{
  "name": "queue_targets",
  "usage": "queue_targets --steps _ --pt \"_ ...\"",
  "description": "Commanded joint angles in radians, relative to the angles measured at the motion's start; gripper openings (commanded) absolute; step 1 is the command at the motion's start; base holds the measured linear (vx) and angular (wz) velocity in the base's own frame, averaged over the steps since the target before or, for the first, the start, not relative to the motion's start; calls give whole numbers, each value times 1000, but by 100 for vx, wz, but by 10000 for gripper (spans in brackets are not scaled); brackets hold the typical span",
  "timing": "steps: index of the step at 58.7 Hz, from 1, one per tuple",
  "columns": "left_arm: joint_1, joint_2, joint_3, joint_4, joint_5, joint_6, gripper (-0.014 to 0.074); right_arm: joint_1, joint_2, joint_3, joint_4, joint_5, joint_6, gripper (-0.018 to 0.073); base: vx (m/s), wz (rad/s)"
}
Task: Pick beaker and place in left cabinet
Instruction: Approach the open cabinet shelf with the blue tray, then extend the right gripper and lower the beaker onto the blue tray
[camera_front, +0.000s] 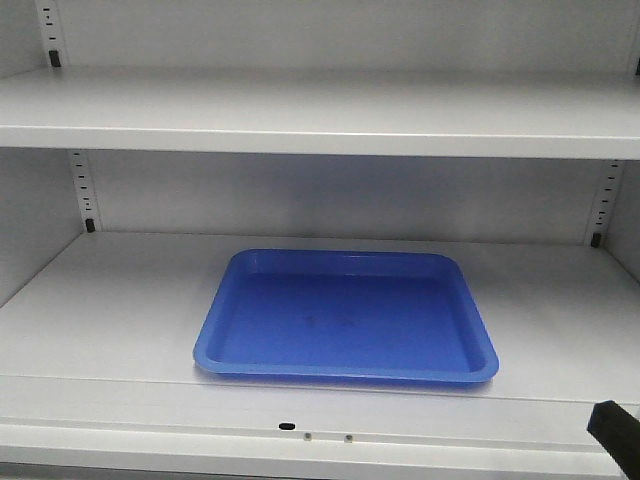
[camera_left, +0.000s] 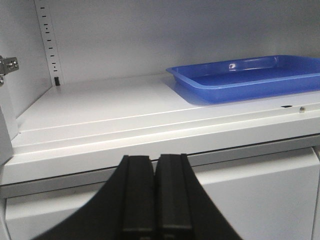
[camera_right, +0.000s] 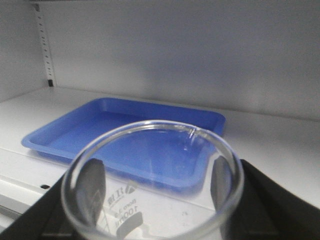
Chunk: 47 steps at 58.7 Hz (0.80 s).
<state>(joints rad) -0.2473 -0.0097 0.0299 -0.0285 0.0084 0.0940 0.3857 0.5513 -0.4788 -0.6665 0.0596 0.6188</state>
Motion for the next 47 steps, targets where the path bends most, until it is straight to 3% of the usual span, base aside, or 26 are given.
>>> queue_targets --steps 1,10,20,29,39,47 --pt "-6 -19 17 -8 -86 -2 1 0 0 -31 -20 -105 -5 -6 0 0" --pt "-6 -19 17 -8 -86 -2 1 0 101 -33 -15 -167 -17 -6 0 0" --pt "-6 -19 17 -8 -86 -2 1 -53 400 -111 3 -366 -30 -6 0 0" --pt "-6 -19 17 -8 -86 -2 1 -127 692 -281 42 -561 -31 -6 0 0" --pt "-6 -19 17 -8 -86 -2 1 -135 978 -521 30 -590 -62 -6 0 0" --pt "-6 -19 17 -8 -86 -2 1 -134 1170 -712 30 -597 -29 -6 0 0"
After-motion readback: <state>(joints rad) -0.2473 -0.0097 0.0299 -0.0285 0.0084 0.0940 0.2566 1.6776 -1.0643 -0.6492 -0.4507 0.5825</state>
